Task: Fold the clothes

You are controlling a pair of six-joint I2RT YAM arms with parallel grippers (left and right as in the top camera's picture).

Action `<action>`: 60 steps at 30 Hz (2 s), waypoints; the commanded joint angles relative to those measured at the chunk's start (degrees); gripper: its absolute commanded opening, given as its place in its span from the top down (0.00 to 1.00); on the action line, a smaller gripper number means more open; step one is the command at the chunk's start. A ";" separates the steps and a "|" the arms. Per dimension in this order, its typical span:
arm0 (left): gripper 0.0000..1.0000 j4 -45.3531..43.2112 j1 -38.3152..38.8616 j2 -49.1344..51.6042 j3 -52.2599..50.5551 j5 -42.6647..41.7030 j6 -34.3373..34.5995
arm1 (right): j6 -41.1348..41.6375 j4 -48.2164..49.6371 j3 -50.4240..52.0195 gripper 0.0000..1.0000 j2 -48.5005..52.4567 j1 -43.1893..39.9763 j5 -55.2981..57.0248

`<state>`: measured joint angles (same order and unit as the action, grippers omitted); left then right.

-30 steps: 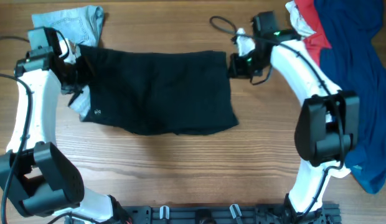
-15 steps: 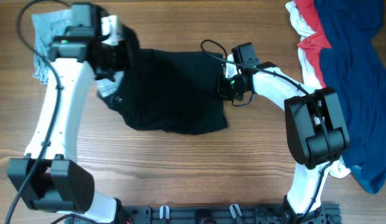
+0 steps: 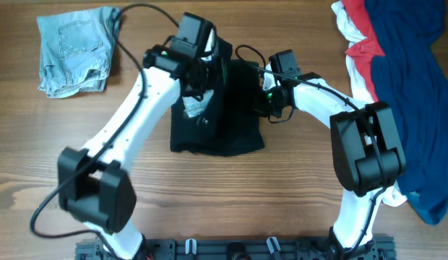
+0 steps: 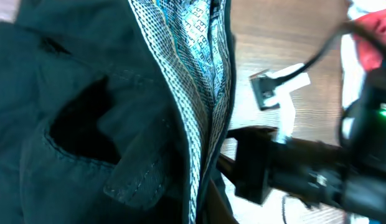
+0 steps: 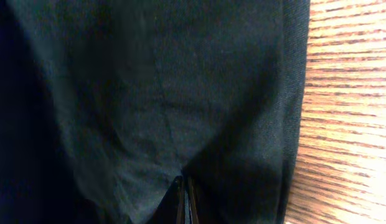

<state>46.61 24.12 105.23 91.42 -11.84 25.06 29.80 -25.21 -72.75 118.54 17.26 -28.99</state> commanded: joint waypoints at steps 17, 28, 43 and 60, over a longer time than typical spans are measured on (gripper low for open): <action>0.00 -5.49 1.33 4.13 1.27 -1.22 0.15 | -4.42 -1.51 0.42 0.50 -22.67 -21.99 -6.88; 0.00 7.54 -10.91 3.96 1.27 7.19 -4.61 | -9.79 -15.54 4.37 0.72 -20.26 -14.34 2.60; 0.00 9.46 -33.53 3.96 1.27 7.21 -11.41 | -6.29 3.93 11.08 0.83 -9.57 12.41 6.91; 0.00 8.28 -13.97 3.98 1.27 0.98 -20.72 | -7.98 -15.47 -6.14 0.00 -19.02 -13.73 12.28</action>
<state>55.07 -0.21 109.10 91.79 -11.22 9.61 21.54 -38.59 -78.59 99.88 9.02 -21.26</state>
